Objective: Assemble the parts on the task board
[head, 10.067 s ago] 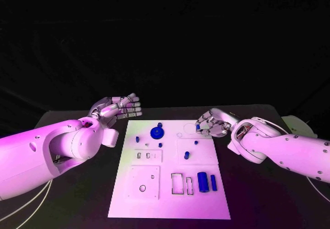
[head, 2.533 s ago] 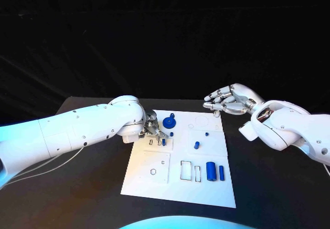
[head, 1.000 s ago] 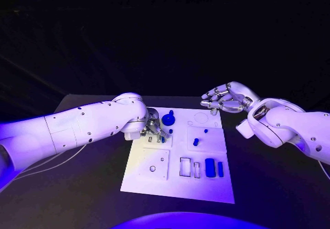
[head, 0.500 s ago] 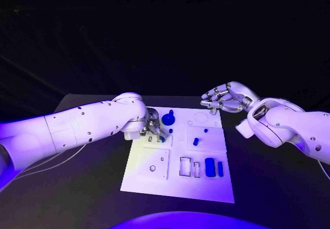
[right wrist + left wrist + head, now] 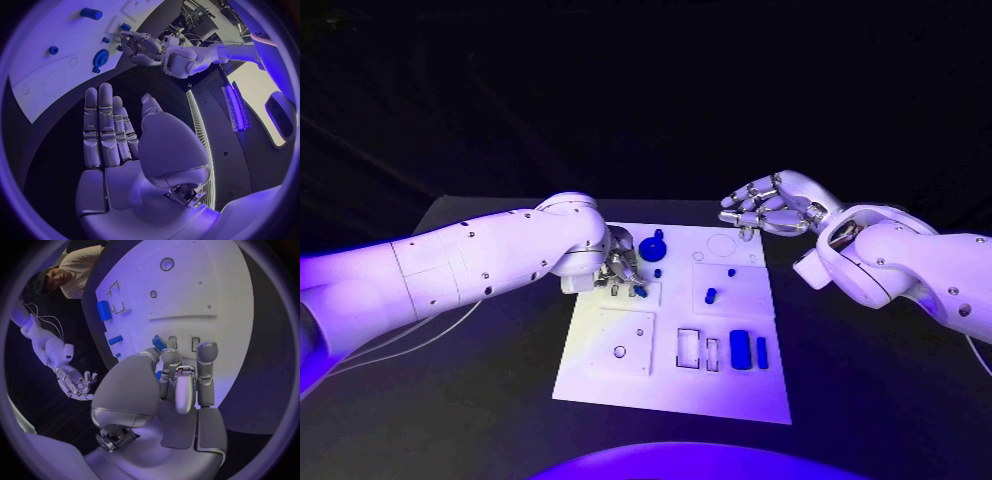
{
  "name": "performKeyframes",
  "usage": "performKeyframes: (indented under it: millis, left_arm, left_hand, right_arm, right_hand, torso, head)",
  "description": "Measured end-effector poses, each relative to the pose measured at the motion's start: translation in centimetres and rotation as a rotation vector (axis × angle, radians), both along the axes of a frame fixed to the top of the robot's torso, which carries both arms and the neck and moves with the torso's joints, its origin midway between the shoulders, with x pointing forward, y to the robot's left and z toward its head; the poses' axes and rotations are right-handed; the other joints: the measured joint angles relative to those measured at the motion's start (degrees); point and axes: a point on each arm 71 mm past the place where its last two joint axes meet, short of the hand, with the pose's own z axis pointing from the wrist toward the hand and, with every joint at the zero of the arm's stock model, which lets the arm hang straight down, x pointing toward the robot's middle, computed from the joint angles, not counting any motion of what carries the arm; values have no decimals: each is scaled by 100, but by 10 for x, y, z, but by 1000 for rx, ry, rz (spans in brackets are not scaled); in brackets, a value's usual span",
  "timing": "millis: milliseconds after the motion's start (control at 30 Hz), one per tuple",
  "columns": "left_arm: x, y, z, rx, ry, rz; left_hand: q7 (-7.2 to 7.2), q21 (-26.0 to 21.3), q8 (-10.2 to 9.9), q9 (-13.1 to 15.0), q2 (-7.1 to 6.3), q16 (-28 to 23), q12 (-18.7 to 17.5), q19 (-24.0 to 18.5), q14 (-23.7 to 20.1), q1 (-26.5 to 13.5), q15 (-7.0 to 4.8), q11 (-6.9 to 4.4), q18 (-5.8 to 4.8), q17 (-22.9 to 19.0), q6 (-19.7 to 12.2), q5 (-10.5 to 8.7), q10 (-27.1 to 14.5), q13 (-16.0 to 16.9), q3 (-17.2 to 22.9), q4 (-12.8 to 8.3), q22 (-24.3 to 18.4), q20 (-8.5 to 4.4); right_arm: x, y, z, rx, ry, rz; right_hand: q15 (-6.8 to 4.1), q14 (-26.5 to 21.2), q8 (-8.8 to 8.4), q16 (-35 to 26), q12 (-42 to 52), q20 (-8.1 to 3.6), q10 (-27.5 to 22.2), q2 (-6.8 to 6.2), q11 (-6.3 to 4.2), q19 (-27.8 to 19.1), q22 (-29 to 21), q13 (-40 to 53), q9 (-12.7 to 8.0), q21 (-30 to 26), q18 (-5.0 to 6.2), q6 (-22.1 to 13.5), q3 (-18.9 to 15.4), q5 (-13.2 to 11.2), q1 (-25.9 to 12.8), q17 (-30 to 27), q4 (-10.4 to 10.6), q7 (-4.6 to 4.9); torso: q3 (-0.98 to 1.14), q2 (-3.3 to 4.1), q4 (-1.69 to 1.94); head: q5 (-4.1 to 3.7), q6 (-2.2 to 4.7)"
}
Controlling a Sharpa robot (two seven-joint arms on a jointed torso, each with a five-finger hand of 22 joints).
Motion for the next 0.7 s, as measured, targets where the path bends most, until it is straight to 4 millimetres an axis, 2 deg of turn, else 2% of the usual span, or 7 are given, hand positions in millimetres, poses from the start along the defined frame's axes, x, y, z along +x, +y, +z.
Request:
performKeyframes:
  millis: [33, 67, 100, 167, 233, 333, 700]
  left_arm:
    - [0, 0, 0, -2, 3, 1]
    - [0, 1, 0, -5, 7, 3]
    - [0, 1, -1, -8, 9, 5]
    - [-1, 1, -1, -13, 15, 8]
    - [-1, 2, -1, -18, 19, 11]
    - [-1, 2, -1, -25, 24, 14]
    - [-1, 2, 0, -44, 26, 25]
  left_hand:
    - [3, 15, 93, 1, -43, 0, -21, 0, 0, 44, 0, 1, 0, 0, -3, 4, 1, -16, 199, 21, 10, 0]
    - [12, 15, 165, 92, -52, 0, -21, -11, 0, 73, 0, 2, 0, 0, -11, 25, 3, -26, 440, -50, 21, 11]
    - [32, 42, 204, 271, -124, 0, -21, -21, 0, 118, 0, 11, 0, 0, -30, 21, 11, -35, 677, -85, 36, 21]
    - [34, 54, 206, 305, -294, 0, -21, -21, 0, 67, 0, 32, 0, -1, -29, 20, 32, -47, 995, -77, 59, 21]
    - [52, 82, 217, 331, -394, 0, -21, -21, 0, 7, 0, 42, 0, -1, -51, 20, 42, -53, 1170, -106, 70, 21]
    - [31, 82, 225, 364, -454, 0, -37, -41, 0, -51, 0, 43, 0, -1, -73, 20, 42, -66, 1298, -142, 84, 41]
    - [22, 127, 272, 405, -520, 24, -43, -41, 0, -102, 0, 22, 0, -1, -82, -3, 63, -72, 1393, -175, 129, 41]
  right_arm:
    - [0, 0, 0, -1, -1, 1]
    - [0, 0, 0, -1, -1, 1]
    - [0, 0, 0, -2, -1, 1]
    - [0, 0, -1, -3, -1, 2]
    - [0, 0, -1, -4, -1, 2]
    - [0, 1, -1, -4, -1, 2]
    - [-1, 0, -2, -5, -1, 2]
  right_hand:
    - [0, 0, 0, 0, 0, 0, 0, 0, 0, 0, 0, 0, 0, 0, 0, 0, 0, 0, 0, 0, 0, 0]
    - [0, 0, 0, 0, 0, 0, 0, 0, 0, 0, 0, 0, 0, 0, 0, 0, 0, 0, 0, 0, 0, 0]
    - [0, 0, 0, 0, 0, 0, 0, 0, 0, 0, 0, 0, 0, 0, 0, 0, 0, 0, 0, 0, 0, 0]
    - [0, 0, 0, 0, 0, 0, 0, 0, 0, 0, -6, -6, 0, 0, 0, 0, 0, 0, 0, 5, 0, 0]
    - [0, 0, 0, 0, 0, 0, 0, 0, 0, 0, -6, -6, 0, 0, 0, 0, 0, 16, 0, 5, 0, 0]
    - [0, 0, 0, -4, 0, 0, 0, 0, 0, 0, -6, -6, 0, 0, 0, 0, 0, 24, 0, 5, 0, 0]
    - [0, 0, 0, -24, 0, 0, -20, 24, 21, 0, -20, -19, 1, 0, 0, 0, -17, 24, -24, 4, 18, -1]
  torso:
    - [0, 0, 1]
    - [-1, 0, 1]
    - [0, 0, 2]
    - [2, -1, 2]
    - [3, -1, 1]
    - [3, -1, 1]
    - [7, -1, 0]
  head:
    - [0, -1]
    - [0, -1]
    - [0, -2]
    - [3, -4]
    - [7, -4]
    - [12, -1]
    - [18, 5]
